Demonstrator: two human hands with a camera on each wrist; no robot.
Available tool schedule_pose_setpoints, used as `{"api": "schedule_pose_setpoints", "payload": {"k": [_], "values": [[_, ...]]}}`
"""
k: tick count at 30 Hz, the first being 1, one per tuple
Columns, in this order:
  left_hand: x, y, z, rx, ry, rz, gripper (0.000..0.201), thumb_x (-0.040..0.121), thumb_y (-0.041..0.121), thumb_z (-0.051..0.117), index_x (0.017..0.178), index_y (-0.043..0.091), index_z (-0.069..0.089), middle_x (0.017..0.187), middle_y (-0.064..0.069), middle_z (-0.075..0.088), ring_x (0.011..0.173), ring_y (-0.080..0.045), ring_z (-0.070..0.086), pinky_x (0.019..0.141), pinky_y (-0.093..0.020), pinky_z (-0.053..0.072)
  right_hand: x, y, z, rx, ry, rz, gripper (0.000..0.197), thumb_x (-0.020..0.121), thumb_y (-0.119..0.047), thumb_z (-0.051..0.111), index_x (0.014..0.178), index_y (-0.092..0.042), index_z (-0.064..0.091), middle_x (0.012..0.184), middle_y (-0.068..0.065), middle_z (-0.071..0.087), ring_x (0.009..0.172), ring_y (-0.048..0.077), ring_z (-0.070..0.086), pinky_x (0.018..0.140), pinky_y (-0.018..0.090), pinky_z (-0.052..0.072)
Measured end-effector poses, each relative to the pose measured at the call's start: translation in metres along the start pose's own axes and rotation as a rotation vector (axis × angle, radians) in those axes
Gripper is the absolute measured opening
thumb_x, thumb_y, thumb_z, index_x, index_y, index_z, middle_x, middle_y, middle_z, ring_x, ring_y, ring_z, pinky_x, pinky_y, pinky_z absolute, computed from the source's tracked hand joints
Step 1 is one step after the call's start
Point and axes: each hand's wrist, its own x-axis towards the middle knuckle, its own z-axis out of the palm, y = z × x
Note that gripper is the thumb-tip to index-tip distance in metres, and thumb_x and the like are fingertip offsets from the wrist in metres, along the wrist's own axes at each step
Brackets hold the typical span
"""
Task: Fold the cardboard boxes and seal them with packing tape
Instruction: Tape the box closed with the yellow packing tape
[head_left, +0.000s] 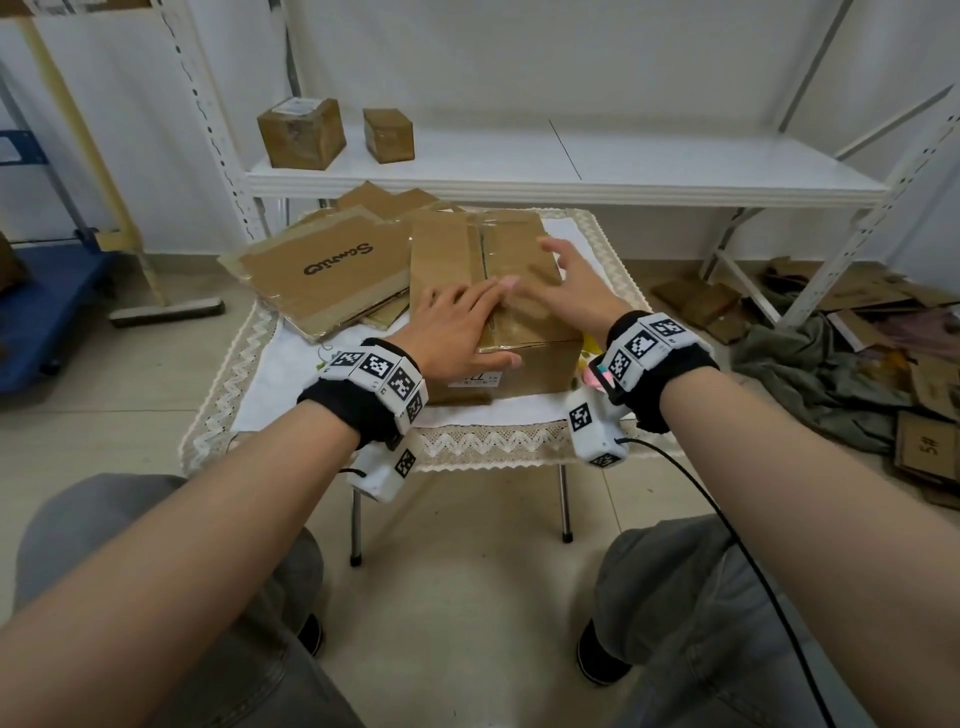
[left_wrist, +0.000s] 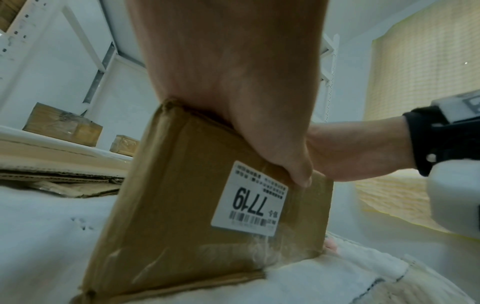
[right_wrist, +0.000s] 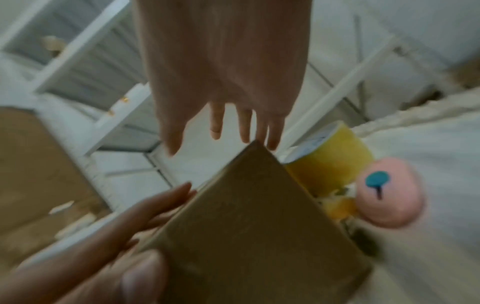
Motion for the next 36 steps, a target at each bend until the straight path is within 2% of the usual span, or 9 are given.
{"api": "schedule_pose_setpoints", "payload": {"k": [5, 9, 11, 14, 18, 24, 29, 32, 36], "values": [[-0.001, 0.002, 0.003, 0.016, -0.029, -0.025, 0.112, 0.082, 0.080, 0.044, 0.159, 0.012, 0.001, 0.168, -0.004, 0.005, 0.151, -0.027, 0.014, 0.122, -0.053, 0.013, -0.001, 0.015, 0.018, -0.244, -0.114, 0.029, 0.106, 0.078, -0.048, 0.081, 0.160, -0.026, 0.017, 0.167, 0.011, -0.001, 0.154, 0.024, 0.012, 0.121, 0.034, 0.019], [-0.005, 0.004, 0.004, -0.056, 0.026, -0.063, 0.110, 0.077, 0.091, 0.021, 0.160, 0.020, 0.011, 0.167, 0.003, 0.009, 0.152, -0.022, 0.014, 0.121, -0.059, 0.006, -0.006, 0.019, 0.018, 0.019, -0.042, 0.113, 0.126, 0.069, -0.057, 0.084, 0.160, -0.024, 0.003, 0.159, 0.010, 0.030, 0.146, 0.026, 0.033, 0.120, 0.043, 0.030], [-0.007, 0.003, 0.004, -0.116, 0.056, -0.116, 0.115, 0.068, 0.098, 0.019, 0.159, 0.027, 0.013, 0.167, 0.008, 0.010, 0.152, -0.022, 0.013, 0.118, -0.067, 0.000, -0.011, 0.026, 0.017, 0.217, 0.001, 0.252, 0.117, 0.077, -0.062, 0.076, 0.160, -0.018, 0.006, 0.154, 0.005, 0.041, 0.139, 0.025, 0.043, 0.115, 0.042, 0.036], [-0.011, -0.002, 0.003, -0.114, 0.062, -0.146, 0.114, 0.068, 0.093, 0.044, 0.159, 0.034, 0.009, 0.167, 0.012, 0.006, 0.153, -0.028, 0.008, 0.116, -0.069, -0.002, -0.019, 0.037, 0.013, 0.410, -0.026, 0.457, 0.105, 0.068, -0.084, 0.063, 0.147, -0.019, 0.040, 0.143, 0.003, 0.055, 0.126, 0.026, 0.054, 0.108, 0.048, 0.043], [-0.016, -0.007, 0.002, -0.160, 0.078, -0.161, 0.116, 0.068, 0.080, 0.066, 0.158, 0.037, 0.006, 0.167, 0.014, 0.005, 0.154, -0.026, 0.006, 0.119, -0.067, 0.003, -0.023, 0.033, 0.003, 0.531, -0.116, 0.485, 0.063, 0.082, -0.067, 0.067, 0.120, -0.016, 0.057, 0.112, 0.009, 0.066, 0.102, 0.027, 0.065, 0.098, 0.046, 0.054], [-0.026, -0.018, 0.000, -0.305, 0.130, -0.195, 0.122, 0.054, 0.096, 0.055, 0.156, 0.043, 0.015, 0.167, 0.009, 0.003, 0.153, -0.029, 0.004, 0.118, -0.067, 0.010, -0.033, 0.015, 0.000, 0.524, -0.184, 0.464, 0.038, 0.089, -0.054, 0.066, 0.105, -0.021, 0.061, 0.104, 0.011, 0.067, 0.100, 0.029, 0.064, 0.098, 0.044, 0.052], [-0.042, -0.023, -0.005, -0.649, 0.172, -0.341, 0.128, 0.053, 0.088, 0.069, 0.158, 0.035, 0.019, 0.167, 0.003, -0.010, 0.154, -0.026, 0.003, 0.119, -0.059, 0.013, -0.039, 0.014, 0.000, 0.542, -0.212, 0.468, 0.033, 0.091, -0.050, 0.061, 0.104, -0.020, 0.059, 0.084, 0.007, 0.064, 0.079, 0.022, 0.057, 0.074, 0.032, 0.047], [-0.045, -0.028, -0.007, -0.886, 0.230, -0.399, 0.129, 0.055, 0.084, 0.072, 0.158, 0.031, 0.014, 0.168, 0.000, 0.004, 0.152, -0.021, 0.017, 0.121, -0.056, 0.019, -0.044, 0.014, 0.001, 0.559, -0.212, 0.489, 0.029, 0.091, -0.048, 0.058, 0.094, -0.020, 0.056, 0.061, 0.000, 0.059, 0.060, 0.016, 0.049, 0.060, 0.027, 0.043], [-0.045, -0.036, -0.014, -1.039, 0.274, -0.473, 0.112, 0.072, 0.061, 0.079, 0.158, 0.025, 0.016, 0.162, 0.000, 0.027, 0.134, -0.015, 0.041, 0.109, -0.040, 0.038, -0.048, 0.017, 0.005, 0.650, -0.243, 0.508, 0.027, 0.090, -0.043, 0.056, 0.098, -0.017, 0.053, 0.079, 0.004, 0.051, 0.077, 0.022, 0.051, 0.078, 0.037, 0.044]]}}
